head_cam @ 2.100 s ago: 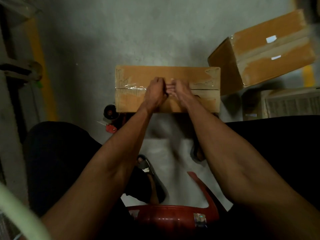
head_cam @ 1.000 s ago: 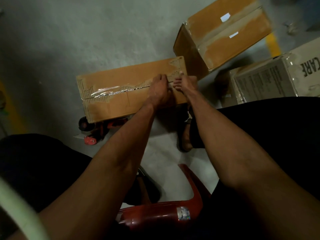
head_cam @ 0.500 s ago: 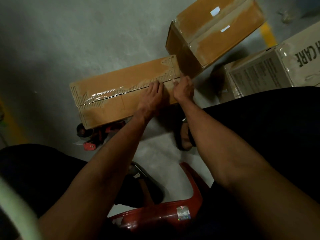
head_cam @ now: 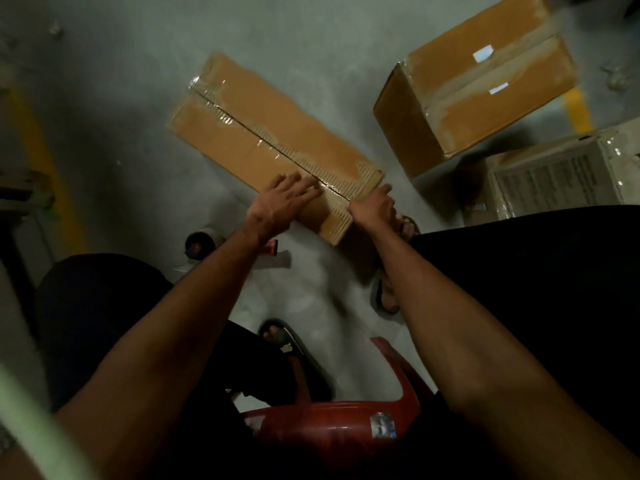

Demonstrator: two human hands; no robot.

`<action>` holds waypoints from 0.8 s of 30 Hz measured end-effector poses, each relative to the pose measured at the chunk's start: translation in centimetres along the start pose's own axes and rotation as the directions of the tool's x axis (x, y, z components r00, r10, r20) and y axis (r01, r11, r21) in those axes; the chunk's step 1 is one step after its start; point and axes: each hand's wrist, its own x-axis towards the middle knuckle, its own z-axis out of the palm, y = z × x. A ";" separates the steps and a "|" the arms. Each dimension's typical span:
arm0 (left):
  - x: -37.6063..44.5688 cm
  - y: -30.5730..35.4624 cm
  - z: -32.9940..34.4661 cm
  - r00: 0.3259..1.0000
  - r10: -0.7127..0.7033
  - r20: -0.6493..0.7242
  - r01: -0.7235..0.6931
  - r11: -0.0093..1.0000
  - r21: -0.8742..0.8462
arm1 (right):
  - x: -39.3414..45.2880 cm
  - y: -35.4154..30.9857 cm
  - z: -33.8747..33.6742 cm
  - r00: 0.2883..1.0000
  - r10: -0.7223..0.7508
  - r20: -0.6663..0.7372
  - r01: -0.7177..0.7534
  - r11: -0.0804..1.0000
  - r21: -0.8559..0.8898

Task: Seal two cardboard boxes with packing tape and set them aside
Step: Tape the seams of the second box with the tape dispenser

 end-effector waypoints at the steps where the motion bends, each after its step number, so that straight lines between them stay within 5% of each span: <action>1: -0.5 -0.2 0.2 0.999 -0.040 0.011 0.041 0.999 -0.033 | -0.2 -0.6 0.2 0.998 -0.042 -0.044 0.040 0.998 -0.041; 5: -2.1 2.0 0.6 0.964 -0.263 0.037 0.263 0.924 -0.279 | 1.0 -2.3 -0.8 0.945 -0.325 0.017 0.320 0.918 -0.235; 8: -3.1 3.7 1.7 0.907 -0.421 0.003 0.373 0.800 -0.470 | 1.7 -2.3 -1.4 0.915 -0.363 0.176 0.402 0.853 -0.332; 11: -3.6 3.5 3.0 0.840 -0.541 -0.046 0.417 0.698 -0.582 | 0.7 -1.4 -1.2 0.923 -0.345 0.173 0.386 0.835 -0.393; 15: -3.9 2.8 2.6 0.607 -0.779 0.156 0.479 0.201 -0.854 | -1.7 -0.2 0.8 0.939 -0.193 0.284 0.298 0.869 -0.396; 16: -4.1 2.5 2.4 0.593 -0.782 0.191 0.448 0.124 -0.885 | -2.0 -0.1 1.5 0.935 -0.181 0.306 0.293 0.881 -0.372; 20: -4.8 1.7 2.2 0.682 -0.704 0.201 0.393 0.120 -0.912 | -2.5 -0.9 3.3 0.903 -0.301 0.305 0.376 0.898 -0.227; 24: -4.7 1.5 1.7 0.664 -0.712 0.230 0.442 0.126 -0.888 | -3.0 -1.4 3.4 0.867 -0.400 0.296 0.466 0.862 -0.201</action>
